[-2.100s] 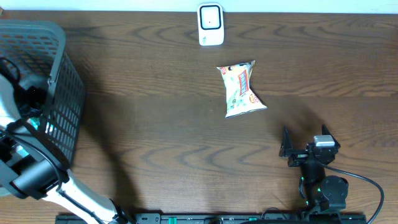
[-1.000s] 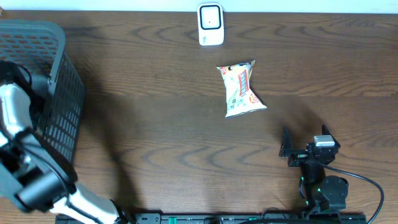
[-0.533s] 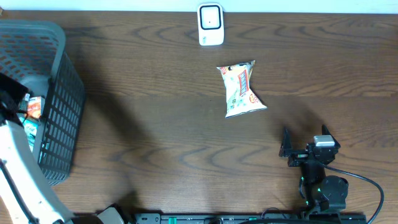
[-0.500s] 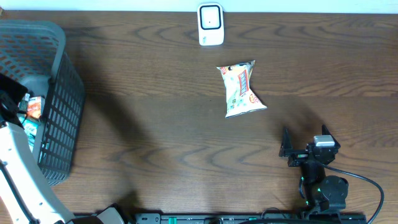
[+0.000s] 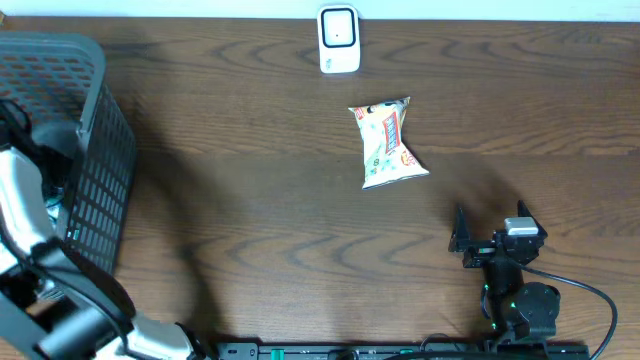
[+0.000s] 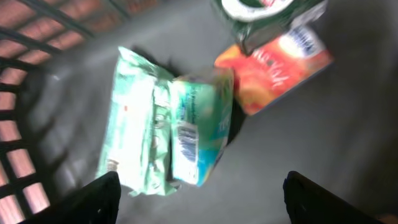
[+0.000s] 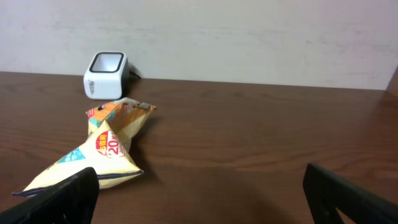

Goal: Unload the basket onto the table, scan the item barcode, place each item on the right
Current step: 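Reach the left gripper back into the basket and grasp the green packet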

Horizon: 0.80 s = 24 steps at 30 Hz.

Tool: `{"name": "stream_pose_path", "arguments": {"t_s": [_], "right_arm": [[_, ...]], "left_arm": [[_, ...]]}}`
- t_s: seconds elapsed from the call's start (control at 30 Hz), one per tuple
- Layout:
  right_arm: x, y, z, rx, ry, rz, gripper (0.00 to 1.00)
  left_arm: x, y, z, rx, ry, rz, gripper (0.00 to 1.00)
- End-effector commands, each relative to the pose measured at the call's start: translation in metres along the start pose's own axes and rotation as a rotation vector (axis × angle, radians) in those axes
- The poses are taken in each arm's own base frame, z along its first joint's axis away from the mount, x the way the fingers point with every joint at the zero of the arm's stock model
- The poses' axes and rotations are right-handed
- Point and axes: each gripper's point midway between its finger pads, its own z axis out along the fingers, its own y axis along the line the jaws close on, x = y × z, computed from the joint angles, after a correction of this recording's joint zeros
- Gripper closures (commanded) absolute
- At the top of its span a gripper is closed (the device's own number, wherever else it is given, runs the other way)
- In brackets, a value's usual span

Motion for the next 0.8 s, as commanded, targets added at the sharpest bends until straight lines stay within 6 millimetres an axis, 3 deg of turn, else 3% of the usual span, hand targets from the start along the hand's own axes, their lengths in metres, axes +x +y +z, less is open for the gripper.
{"name": "stream_pose_path", "arguments": {"t_s": [0.0,0.17,0.33,0.53,0.77], "right_arm": [[0.0,0.002,0.0,-0.011,0.0,-0.012,0.01],[0.0,0.003,0.0,-0.011,0.0,-0.012,0.01],[0.0,0.003,0.0,-0.011,0.0,-0.012,0.01],[0.0,0.003,0.0,-0.011,0.0,-0.012,0.01],[0.0,0.003,0.0,-0.011,0.0,-0.012,0.01]], "left_arm": [[0.0,0.004,0.027,-0.042,0.027,-0.045,0.14],[-0.002,0.01,0.05,-0.061,0.045,-0.109,0.13],[-0.004,0.011,0.054,-0.061,0.043,-0.117,0.13],[0.0,-0.001,0.055,0.005,0.072,-0.12,0.22],[0.01,0.0,0.069,-0.016,0.116,-0.109,0.29]]}}
